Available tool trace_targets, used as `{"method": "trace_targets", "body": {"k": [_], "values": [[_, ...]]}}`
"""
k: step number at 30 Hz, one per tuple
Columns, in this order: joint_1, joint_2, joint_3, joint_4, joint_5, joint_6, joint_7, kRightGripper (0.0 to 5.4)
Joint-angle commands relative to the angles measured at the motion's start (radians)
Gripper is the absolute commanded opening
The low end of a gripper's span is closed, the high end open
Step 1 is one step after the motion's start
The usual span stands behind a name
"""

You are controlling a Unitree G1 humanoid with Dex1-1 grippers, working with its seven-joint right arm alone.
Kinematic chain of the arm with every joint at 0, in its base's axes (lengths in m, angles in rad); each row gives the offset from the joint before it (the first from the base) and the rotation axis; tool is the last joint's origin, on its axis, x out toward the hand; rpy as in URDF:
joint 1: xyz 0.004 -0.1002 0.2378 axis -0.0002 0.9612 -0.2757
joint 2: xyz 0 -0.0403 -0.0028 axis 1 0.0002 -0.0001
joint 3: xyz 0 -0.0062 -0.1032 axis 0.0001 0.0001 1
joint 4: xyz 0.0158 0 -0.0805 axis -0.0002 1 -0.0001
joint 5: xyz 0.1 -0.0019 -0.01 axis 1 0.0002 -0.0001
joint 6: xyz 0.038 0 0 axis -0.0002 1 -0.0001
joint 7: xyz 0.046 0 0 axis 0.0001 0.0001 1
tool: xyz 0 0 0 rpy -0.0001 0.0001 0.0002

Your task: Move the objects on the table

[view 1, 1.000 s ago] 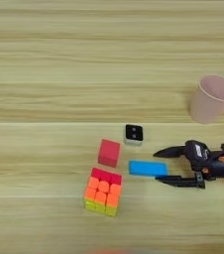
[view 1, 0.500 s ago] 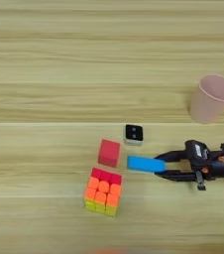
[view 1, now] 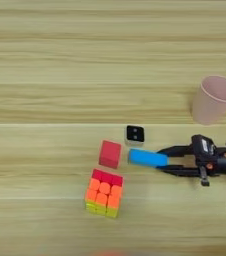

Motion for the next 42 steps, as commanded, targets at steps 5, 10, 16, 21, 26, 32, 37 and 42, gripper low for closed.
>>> {"method": "trace_targets", "body": {"k": [5,10,16,21,26,32,37,42], "values": [[-0.092,-0.068,-0.092,-0.051,0.071,0.043,-0.029,1.42],[-0.135,-0.104,-0.141,0.022,0.060,0.027,-0.039,1.42],[-0.178,-0.124,-0.155,0.141,0.028,-0.013,-0.047,1.42],[-0.196,-0.109,-0.135,0.228,-0.015,-0.050,-0.063,1.42],[-0.216,-0.103,-0.110,0.320,-0.080,-0.099,-0.098,1.42],[-0.253,-0.104,-0.082,0.433,-0.152,-0.146,-0.163,1.42],[-0.264,-0.096,-0.076,0.466,-0.161,-0.165,-0.166,1.70],[-0.269,-0.096,-0.069,0.481,-0.161,-0.173,-0.165,2.32]]}}
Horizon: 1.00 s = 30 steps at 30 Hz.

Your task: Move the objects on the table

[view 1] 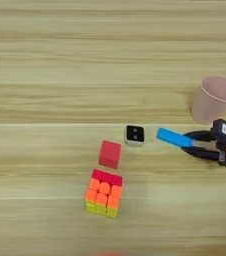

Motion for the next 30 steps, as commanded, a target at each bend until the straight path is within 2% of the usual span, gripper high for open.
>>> {"method": "trace_targets", "body": {"k": [1,7,22,27,30], "values": [[-0.060,-0.033,-0.006,-0.024,0.001,-0.010,-0.028,2.49],[-0.059,-0.028,-0.022,-0.053,0.042,-0.001,0.006,3.10],[-0.030,-0.015,-0.077,-0.197,0.162,0.087,0.095,4.76],[0.010,-0.015,-0.110,-0.357,0.260,0.172,0.141,5.38],[0.034,-0.015,-0.129,-0.455,0.314,0.227,0.152,5.38]]}}
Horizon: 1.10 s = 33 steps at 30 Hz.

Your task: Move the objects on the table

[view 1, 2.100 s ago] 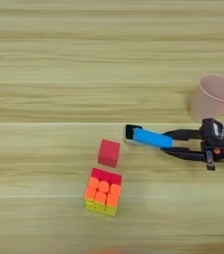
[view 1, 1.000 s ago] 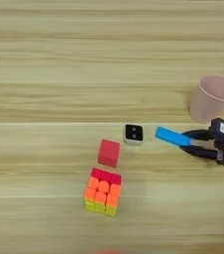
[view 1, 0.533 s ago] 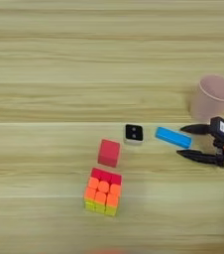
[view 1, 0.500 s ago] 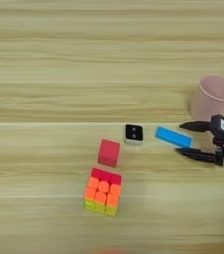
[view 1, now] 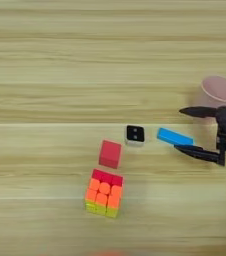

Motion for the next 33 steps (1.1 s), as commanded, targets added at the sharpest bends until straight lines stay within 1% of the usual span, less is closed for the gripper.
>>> {"method": "trace_targets", "body": {"k": [1,3,7,10,12,17,19,22,25,30,33], "values": [[-0.014,-0.042,-0.055,-0.190,0.098,0.083,-0.019,5.38],[-0.003,-0.043,-0.071,-0.243,0.133,0.119,-0.021,5.38],[0.000,-0.041,-0.123,-0.322,0.226,0.208,-0.023,5.38],[-0.020,-0.034,-0.169,-0.341,0.278,0.250,-0.050,5.38],[-0.033,-0.032,-0.190,-0.344,0.298,0.268,-0.065,5.38],[-0.052,-0.039,-0.222,-0.322,0.305,0.268,-0.075,5.38],[-0.068,-0.044,-0.239,-0.291,0.311,0.274,-0.071,5.38],[-0.092,-0.053,-0.257,-0.234,0.308,0.263,-0.064,5.38],[-0.121,-0.062,-0.274,-0.164,0.298,0.245,-0.056,5.38],[-0.182,-0.100,-0.305,0.017,0.278,0.196,-0.018,5.38],[-0.207,-0.121,-0.319,0.099,0.276,0.173,0.012,5.38]]}}
